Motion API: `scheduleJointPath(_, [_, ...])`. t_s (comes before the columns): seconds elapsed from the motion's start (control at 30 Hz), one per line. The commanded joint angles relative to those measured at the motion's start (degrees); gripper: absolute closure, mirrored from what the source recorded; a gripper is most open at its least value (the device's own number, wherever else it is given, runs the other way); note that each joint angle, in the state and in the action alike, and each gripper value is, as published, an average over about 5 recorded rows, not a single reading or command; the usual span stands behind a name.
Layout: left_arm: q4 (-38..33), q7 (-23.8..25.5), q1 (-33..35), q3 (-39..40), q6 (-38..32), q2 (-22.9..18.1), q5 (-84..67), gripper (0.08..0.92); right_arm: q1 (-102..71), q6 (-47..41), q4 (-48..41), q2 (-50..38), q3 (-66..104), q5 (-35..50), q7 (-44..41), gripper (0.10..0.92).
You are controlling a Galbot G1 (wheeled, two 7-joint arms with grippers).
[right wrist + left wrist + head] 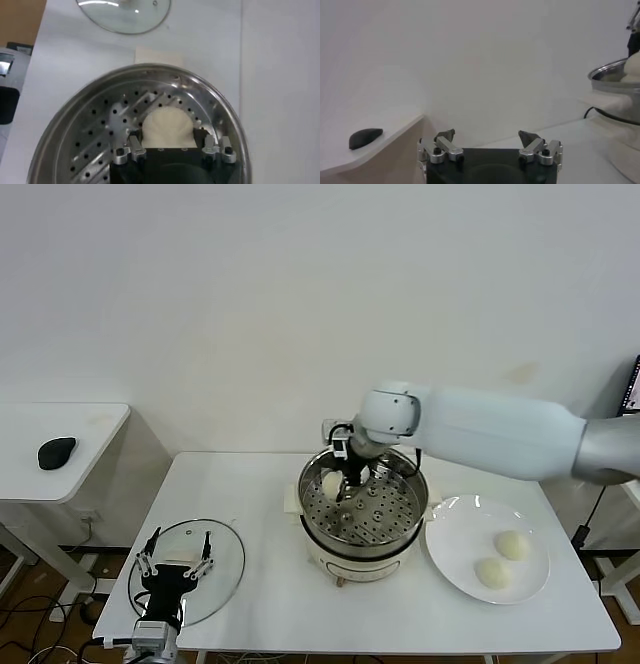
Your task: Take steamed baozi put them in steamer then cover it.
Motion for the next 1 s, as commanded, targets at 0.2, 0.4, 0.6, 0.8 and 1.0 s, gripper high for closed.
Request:
scheduleJointPath(0.2, [0.03, 0.05, -0.11, 0.17, -0.02, -0.04, -0.01, 0.177, -7.06, -1.2, -6.22, 5.11, 1.44, -0.77, 1.94, 0.388])
scheduleJointPath(0.4, [-0.02, 0.03, -0.15, 0.13, -0.05, -0.06, -0.04, 0.177, -7.19, -1.0, -6.49, 4.69, 2.3, -1.07, 1.25, 0.269])
scheduleJointPath(0.6, [-0.43, 0.31, -0.05, 0.11, 0.22, 0.2, -0.01, 0.177, 0.69, 4.57, -3.01, -1.71, 2.77, -6.12, -11.66, 0.204])
scheduleJointPath(0.8, [-0.83, 0.37, 0.05, 0.19, 0.21, 0.45, -0.07, 0.177, 10.61, 10.17, 3.06, -13.69, -0.51, -10.21, -17.79, 0.202])
scheduleJointPath(1.0, [-0.6, 0.42, 0.22, 0.39, 0.0, 1.03, -0.16, 0.177, 15.47, 14.03, 13.5, -29.73, -5.89, -14.58, -20.53, 0.203])
